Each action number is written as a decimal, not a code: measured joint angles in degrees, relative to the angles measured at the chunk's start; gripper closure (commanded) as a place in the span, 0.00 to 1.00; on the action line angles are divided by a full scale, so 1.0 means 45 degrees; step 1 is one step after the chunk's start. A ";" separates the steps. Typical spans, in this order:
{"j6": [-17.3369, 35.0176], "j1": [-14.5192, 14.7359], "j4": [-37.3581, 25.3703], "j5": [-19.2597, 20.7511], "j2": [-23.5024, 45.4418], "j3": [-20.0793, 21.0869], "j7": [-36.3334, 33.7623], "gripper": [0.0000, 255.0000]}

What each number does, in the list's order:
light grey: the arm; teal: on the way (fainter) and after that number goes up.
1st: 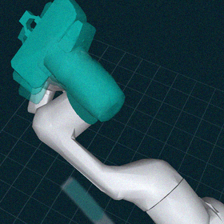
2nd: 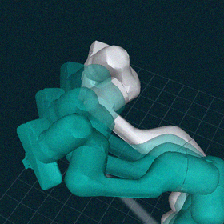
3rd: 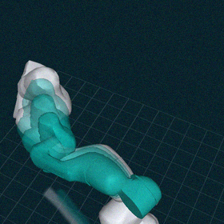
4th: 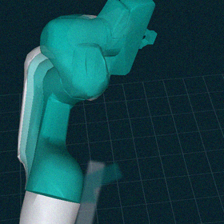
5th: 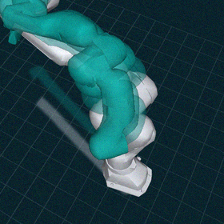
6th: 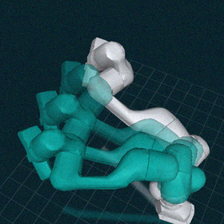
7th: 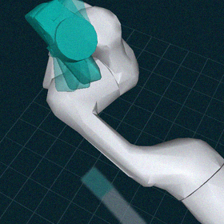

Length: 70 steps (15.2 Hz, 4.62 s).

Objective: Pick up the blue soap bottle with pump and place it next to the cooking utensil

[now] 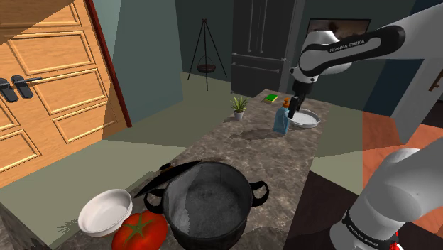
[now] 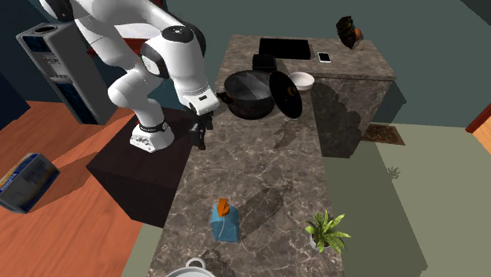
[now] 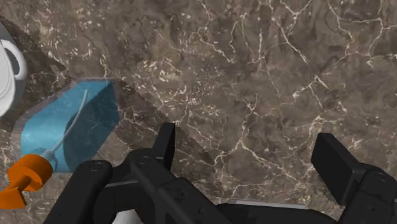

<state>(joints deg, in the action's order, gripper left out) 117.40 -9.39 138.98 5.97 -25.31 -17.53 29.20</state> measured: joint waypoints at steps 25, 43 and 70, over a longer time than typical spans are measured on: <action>0.4249 -0.0984 -0.4823 -0.5239 0.8652 -0.2439 0.6370 0.00; 0.4259 -0.1002 -0.4837 -0.5277 0.8682 -0.2427 0.6409 1.00; 0.0339 -0.0675 -0.7190 -0.3421 0.6711 -0.2855 0.4878 1.00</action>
<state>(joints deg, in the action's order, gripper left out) 118.93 -12.43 106.62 -9.43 4.89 -30.38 51.15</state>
